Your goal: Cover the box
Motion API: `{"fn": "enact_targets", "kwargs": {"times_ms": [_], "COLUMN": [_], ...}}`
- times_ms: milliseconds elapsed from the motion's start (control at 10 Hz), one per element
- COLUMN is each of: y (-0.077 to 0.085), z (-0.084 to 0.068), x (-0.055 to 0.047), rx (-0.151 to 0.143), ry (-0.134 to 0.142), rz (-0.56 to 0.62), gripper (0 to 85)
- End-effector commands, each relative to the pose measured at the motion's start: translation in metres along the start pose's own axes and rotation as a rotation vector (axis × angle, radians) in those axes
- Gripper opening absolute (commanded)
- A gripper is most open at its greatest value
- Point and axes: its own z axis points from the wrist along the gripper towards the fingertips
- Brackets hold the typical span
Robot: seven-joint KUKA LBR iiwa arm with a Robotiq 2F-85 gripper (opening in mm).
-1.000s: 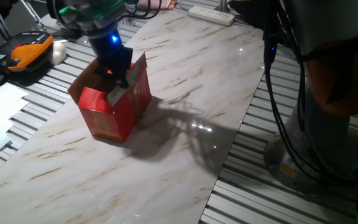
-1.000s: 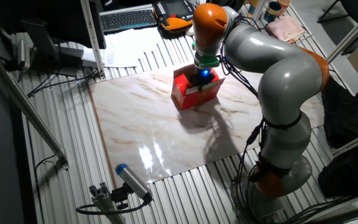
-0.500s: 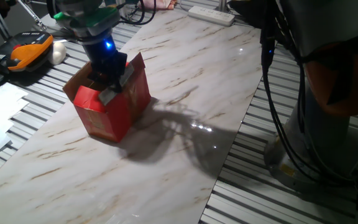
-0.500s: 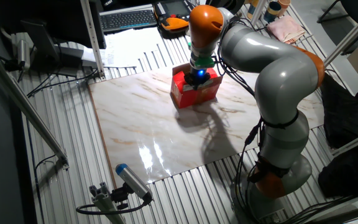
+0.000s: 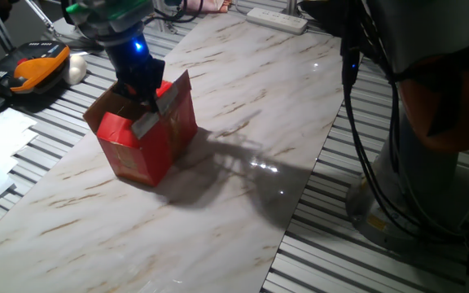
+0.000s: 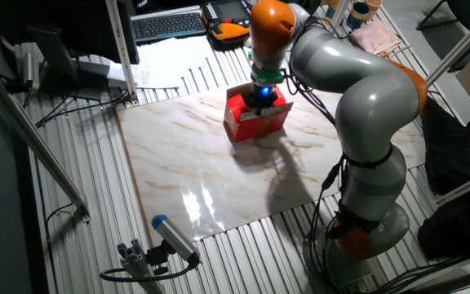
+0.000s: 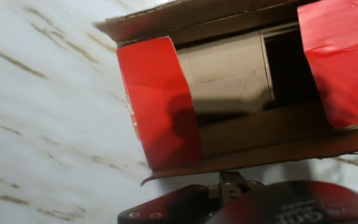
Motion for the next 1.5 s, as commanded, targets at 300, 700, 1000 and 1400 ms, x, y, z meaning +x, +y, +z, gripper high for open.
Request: {"fn": "enact_targets", "kwargs": {"times_ms": [300, 700, 1000, 1400], "y": [0.005, 0.006, 0.007, 0.011], "z": [-0.006, -0.007, -0.007, 0.005], "x": [-0.001, 0.001, 0.002, -0.006], "rx": [-0.007, -0.005, -0.007, -0.014], "ry": [-0.021, -0.02, -0.02, -0.06], "rz": [0.019, 0.019, 0.026, 0.038], "gripper": [0.0, 0.0, 0.0, 0.0]}}
